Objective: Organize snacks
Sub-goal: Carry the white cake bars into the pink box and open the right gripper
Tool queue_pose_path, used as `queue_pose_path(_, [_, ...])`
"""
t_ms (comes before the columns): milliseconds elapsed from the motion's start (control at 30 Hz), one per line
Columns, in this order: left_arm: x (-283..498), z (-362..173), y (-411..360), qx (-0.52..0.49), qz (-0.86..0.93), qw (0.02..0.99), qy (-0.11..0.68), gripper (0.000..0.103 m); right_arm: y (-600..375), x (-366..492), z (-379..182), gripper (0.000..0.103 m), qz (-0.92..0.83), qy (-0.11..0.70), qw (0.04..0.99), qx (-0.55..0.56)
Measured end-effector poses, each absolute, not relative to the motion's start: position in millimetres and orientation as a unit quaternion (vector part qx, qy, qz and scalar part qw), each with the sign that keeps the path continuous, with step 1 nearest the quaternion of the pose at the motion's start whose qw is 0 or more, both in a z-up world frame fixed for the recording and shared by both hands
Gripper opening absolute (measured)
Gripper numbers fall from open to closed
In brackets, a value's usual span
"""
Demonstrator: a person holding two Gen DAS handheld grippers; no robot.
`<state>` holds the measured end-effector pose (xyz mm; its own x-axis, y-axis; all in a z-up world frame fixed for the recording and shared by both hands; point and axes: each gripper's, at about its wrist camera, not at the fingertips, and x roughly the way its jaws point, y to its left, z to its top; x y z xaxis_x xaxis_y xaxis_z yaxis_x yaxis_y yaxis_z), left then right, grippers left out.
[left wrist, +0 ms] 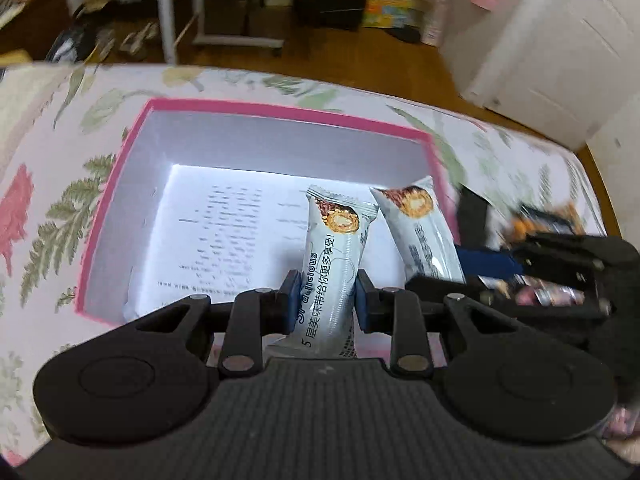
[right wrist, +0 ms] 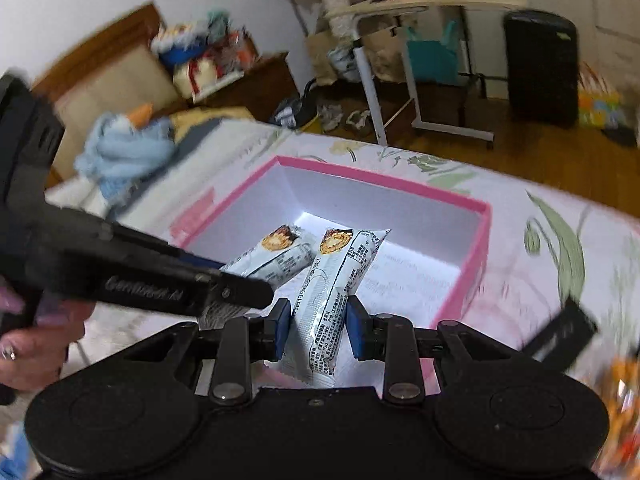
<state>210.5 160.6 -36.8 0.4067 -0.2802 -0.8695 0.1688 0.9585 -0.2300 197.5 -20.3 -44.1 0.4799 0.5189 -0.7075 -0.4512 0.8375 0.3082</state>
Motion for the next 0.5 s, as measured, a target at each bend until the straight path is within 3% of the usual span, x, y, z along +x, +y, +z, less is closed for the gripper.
queue_pose_path(500, [295, -132, 163, -0.123, -0.095, 0.819, 0.552, 0.027, 32, 269, -94, 0.034, 0.244, 0.463, 0.842, -0.129])
